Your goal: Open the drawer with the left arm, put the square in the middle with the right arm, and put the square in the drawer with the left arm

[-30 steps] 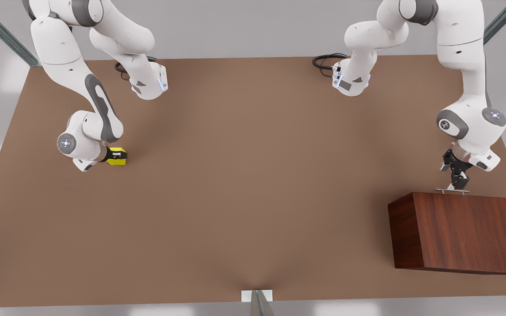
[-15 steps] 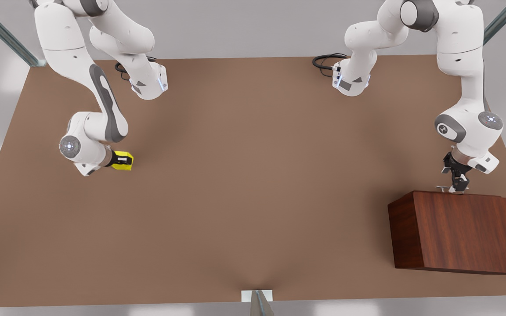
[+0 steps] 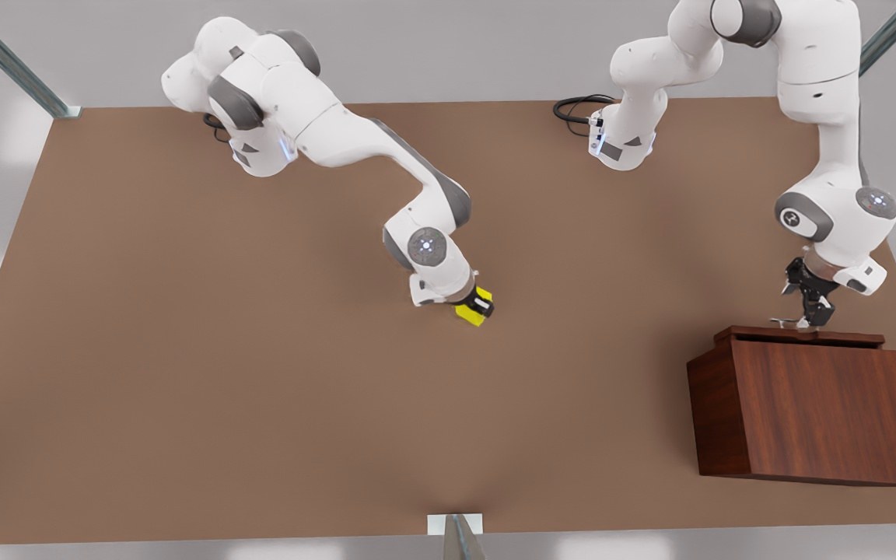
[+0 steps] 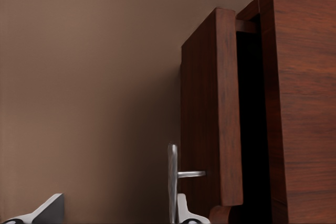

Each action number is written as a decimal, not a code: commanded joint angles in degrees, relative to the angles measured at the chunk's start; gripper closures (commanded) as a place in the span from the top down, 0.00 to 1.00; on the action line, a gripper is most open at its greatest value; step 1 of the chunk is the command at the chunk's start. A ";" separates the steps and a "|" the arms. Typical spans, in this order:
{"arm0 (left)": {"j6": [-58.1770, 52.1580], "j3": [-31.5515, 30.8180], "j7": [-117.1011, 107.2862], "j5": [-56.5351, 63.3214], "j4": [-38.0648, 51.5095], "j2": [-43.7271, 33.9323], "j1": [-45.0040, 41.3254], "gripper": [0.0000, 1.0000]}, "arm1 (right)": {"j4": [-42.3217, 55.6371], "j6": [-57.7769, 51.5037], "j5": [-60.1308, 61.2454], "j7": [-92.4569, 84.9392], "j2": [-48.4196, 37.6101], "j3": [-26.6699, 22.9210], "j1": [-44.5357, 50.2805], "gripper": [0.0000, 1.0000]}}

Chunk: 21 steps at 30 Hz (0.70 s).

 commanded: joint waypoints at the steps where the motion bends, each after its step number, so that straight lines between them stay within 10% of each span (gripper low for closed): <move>1: -0.35 0.11 0.00 -0.15 -0.37 -0.17 0.03 1.00 | 1.67 0.08 -0.04 1.64 1.55 -0.08 0.21 0.68; 4: -1.23 0.46 0.00 -0.15 -1.95 -1.75 -0.06 1.00 | 4.05 5.27 -0.21 8.77 6.56 0.36 2.58 0.74; 6: -1.23 1.25 -0.09 -0.15 -4.41 -3.77 -0.06 1.00 | 4.31 5.44 -0.13 11.40 6.65 0.36 2.85 1.00; 14: -4.92 4.06 0.44 -0.06 -10.39 -9.84 -0.14 1.00 | -2.10 -3.42 -0.39 10.09 -7.49 -1.22 2.15 1.00; 17: -8.60 6.34 0.53 0.20 -11.27 -14.05 -0.23 1.00 | -22.21 -7.83 -1.00 -26.07 -25.93 -1.22 -11.55 1.00; 21: -24.40 6.70 0.17 7.21 -2.77 -18.72 -3.56 1.00 | -20.48 -32.94 -6.87 -71.97 -36.85 -8.15 -35.65 1.00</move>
